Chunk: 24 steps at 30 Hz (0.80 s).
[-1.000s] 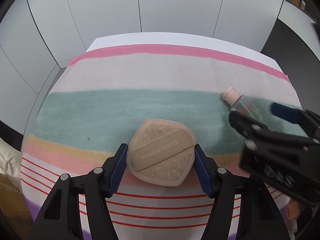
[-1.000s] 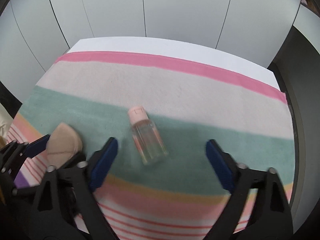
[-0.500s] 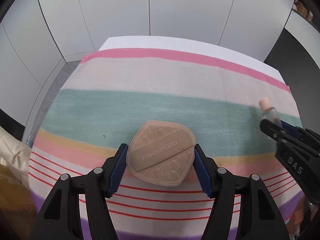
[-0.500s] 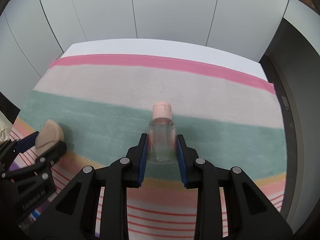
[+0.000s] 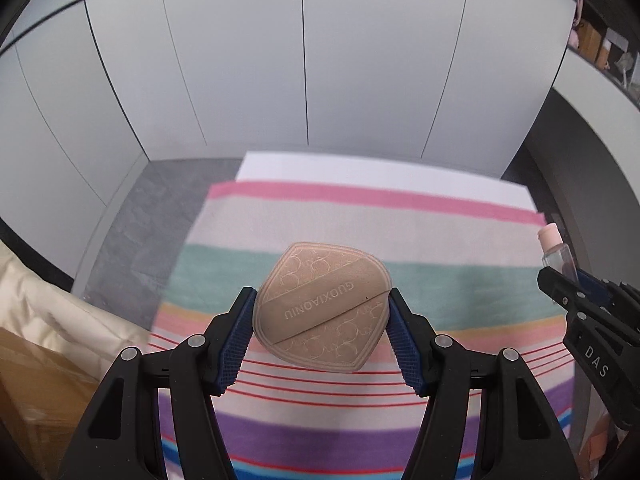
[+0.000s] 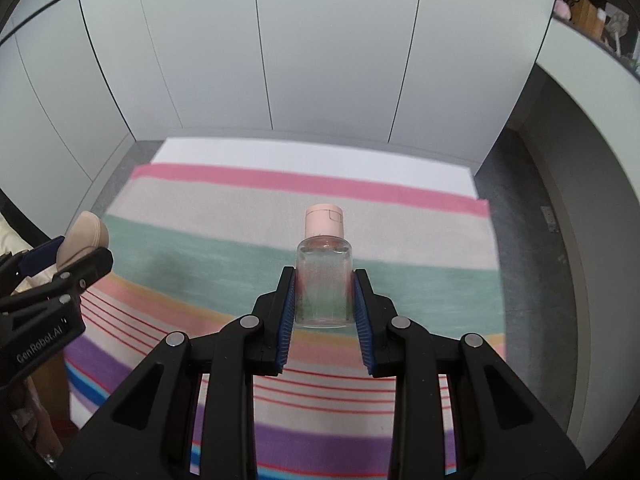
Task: Organize objects
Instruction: 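Lift the puff with left tool while right tool lifts the bottle toward the box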
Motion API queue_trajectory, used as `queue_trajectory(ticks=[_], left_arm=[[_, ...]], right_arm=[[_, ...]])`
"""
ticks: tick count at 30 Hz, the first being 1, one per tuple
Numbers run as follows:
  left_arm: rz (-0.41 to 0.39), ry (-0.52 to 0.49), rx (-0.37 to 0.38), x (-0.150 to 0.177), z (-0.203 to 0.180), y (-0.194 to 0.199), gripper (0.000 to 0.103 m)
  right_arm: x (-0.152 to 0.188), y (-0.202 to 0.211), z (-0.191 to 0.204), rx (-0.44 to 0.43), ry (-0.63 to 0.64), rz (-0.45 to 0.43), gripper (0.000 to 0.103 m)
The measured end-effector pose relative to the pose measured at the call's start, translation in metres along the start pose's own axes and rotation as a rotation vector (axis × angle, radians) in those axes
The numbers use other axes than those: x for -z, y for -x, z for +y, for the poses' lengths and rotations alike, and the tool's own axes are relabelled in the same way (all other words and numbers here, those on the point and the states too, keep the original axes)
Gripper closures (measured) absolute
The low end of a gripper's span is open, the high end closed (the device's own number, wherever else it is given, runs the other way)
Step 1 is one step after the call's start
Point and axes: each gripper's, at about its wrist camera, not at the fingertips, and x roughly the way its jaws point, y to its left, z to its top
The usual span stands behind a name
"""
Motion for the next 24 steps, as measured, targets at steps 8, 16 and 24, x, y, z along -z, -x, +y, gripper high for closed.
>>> queue_trajectory(ticks=[8,16,24], left_arm=[[-0.101,-0.007,0.006,-0.018,0.005,0.086,0.038],[-0.091,0.015,0.017,-0.016,0.007,0.123,0.038],[-0.08,-0.018,-0.009,0.001,0.012,0.149,0.038]], right_arm=[[-0.018,0.087,0.004,0.016,0.013,-0.077,0.074],[-0.019,0.14,0.009,0.007,0.01,-0.125,0.074],[-0.002,0.17,0.008,0.008,0.012,-0.135,0.074]])
